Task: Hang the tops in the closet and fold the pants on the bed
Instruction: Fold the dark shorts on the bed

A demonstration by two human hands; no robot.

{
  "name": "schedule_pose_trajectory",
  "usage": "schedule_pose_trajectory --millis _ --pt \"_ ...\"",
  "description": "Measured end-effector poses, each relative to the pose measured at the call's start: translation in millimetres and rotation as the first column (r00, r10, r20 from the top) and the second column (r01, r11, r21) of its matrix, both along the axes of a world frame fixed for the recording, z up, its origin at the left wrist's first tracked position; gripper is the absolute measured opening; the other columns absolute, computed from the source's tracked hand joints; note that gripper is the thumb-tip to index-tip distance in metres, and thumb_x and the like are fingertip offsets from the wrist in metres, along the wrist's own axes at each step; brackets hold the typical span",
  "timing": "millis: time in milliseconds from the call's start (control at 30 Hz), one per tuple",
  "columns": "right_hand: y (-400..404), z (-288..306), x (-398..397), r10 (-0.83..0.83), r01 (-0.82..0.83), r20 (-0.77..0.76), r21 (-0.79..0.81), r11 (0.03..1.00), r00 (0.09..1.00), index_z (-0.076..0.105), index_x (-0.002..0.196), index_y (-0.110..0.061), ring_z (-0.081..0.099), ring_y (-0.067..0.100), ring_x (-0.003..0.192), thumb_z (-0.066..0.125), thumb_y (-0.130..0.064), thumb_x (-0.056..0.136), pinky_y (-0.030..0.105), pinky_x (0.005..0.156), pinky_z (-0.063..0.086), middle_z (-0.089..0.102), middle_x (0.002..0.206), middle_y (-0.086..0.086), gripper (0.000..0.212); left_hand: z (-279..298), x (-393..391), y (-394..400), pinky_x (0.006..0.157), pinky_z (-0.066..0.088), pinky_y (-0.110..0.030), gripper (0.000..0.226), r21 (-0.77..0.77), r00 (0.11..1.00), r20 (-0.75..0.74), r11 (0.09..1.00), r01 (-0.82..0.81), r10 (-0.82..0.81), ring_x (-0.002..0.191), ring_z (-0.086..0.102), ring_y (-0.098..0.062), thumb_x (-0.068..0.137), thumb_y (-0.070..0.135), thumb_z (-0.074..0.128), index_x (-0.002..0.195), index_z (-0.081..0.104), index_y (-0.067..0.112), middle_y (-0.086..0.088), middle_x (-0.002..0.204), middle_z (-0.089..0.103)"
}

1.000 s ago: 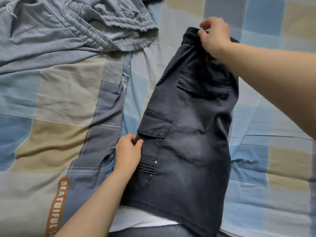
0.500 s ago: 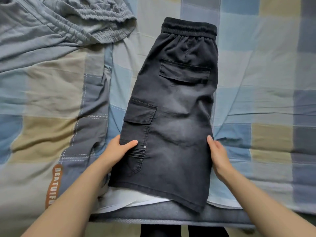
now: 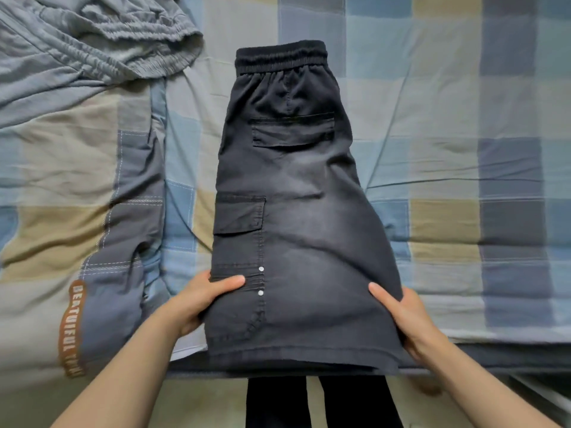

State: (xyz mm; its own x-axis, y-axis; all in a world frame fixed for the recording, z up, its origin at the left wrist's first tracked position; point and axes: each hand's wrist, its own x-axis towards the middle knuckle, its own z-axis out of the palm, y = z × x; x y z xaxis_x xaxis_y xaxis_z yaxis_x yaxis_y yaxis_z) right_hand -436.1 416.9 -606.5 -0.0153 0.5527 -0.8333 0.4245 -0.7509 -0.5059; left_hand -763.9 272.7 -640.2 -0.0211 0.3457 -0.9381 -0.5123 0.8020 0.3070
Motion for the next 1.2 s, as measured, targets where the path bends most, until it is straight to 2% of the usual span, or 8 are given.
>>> schedule_pose_trajectory --millis 133,267,400,533,800,900,1033,1200 --pt "1.4 -10.3 44.2 0.387 -0.375 0.229 -0.095 0.922 0.893 0.065 0.081 -0.021 0.067 0.011 0.083 0.067 -0.027 0.088 0.011 0.058 0.045 0.072 0.079 -0.013 0.01 -7.8 47.5 -19.0 0.07 0.057 -0.035 0.042 -0.253 0.949 -0.212 0.951 0.178 -0.234 0.074 0.07 -0.022 0.078 -0.008 0.074 0.114 0.053 -0.006 -0.015 0.086 0.069" --pt "22.9 -34.4 74.8 0.906 -0.792 0.361 -0.476 0.383 0.221 0.047 0.075 -0.021 0.061 0.028 0.104 0.056 -0.027 0.091 0.028 0.075 0.042 0.066 0.109 0.011 0.019 -2.9 76.8 -20.5 0.087 0.044 -0.051 0.058 -0.533 0.42 -0.679 0.797 0.283 -0.602 0.103 0.053 -0.046 0.072 -0.006 0.063 0.126 0.044 0.002 -0.027 0.115 0.049" --pt "83.5 -46.2 48.3 0.55 -0.638 0.538 -0.028 0.77 0.639 0.064 0.095 -0.007 0.061 0.03 0.094 0.055 -0.018 0.09 0.032 0.076 0.04 0.068 0.096 0.015 0.015 9.5 111.8 31.0 0.093 0.042 -0.047 0.052 -0.193 0.363 -0.853 0.873 0.448 -0.375 0.103 0.05 -0.038 0.07 -0.006 0.061 0.121 0.053 0.005 -0.017 0.112 0.048" --pt "138.3 -52.7 1.6 0.277 -0.286 0.179 0.023 0.958 0.944 0.057 0.081 -0.011 0.051 0.02 0.063 0.049 -0.023 0.097 0.029 0.06 0.042 0.058 0.081 0.013 0.022 2.4 147.9 101.8 0.096 0.044 -0.038 0.042 0.112 0.54 -0.745 0.724 0.68 -0.392 0.106 0.055 -0.021 0.079 0.002 0.055 0.12 0.056 0.013 -0.004 0.117 0.053" --pt "153.0 -59.8 -31.0 0.403 -0.417 -0.116 -0.35 0.839 0.908 0.061 0.08 -0.015 0.043 0.015 0.058 0.028 -0.061 0.096 0.025 0.053 0.031 0.052 0.069 0.003 0.059 -28.5 200.4 188.2 0.093 0.05 -0.035 0.052 0.139 0.907 -0.325 0.935 0.326 -0.268 0.11 0.06 -0.025 0.095 0.043 0.055 0.141 0.042 0.021 -0.006 0.122 0.059" --pt "135.7 -54.4 -26.4 0.605 -0.613 -0.107 -0.086 0.785 0.789 0.068 0.104 -0.018 0.057 0.007 0.083 0.035 -0.049 0.099 0.019 0.073 0.044 0.066 0.098 -0.002 0.045 -26.6 193.9 180.5 0.071 0.047 -0.021 0.043 0.119 0.974 -0.182 0.981 0.155 -0.131 0.093 0.064 -0.011 0.095 0.05 0.051 0.133 0.047 0.029 0.012 0.11 0.062" --pt "102.1 -45.0 -6.2 0.876 -0.853 -0.04 0.211 0.478 0.481 0.064 0.117 -0.023 0.044 0.017 0.105 0.039 -0.024 0.102 0.033 0.102 0.033 0.051 0.109 0.007 0.029 -30.0 183.3 167.6 0.083 0.053 -0.038 0.032 0.053 0.982 -0.182 0.997 0.049 -0.039 0.095 0.064 -0.017 0.092 0.045 0.059 0.108 0.062 0.018 -0.003 0.107 0.068" --pt "82.7 -35.9 9.3 0.911 -0.88 0.36 0.342 -0.33 -0.202 0.027 0.15 -0.026 0.032 0.025 0.128 0.046 -0.011 0.09 0.034 0.102 0.037 0.027 0.151 -0.001 0.065 -31.4 163.6 143.4 0.07 0.053 -0.033 0.009 0.001 0.956 -0.27 0.993 0.121 -0.116 0.068 0.059 -0.013 0.092 0.019 0.062 0.089 0.065 0.011 -0.002 0.074 0.062"
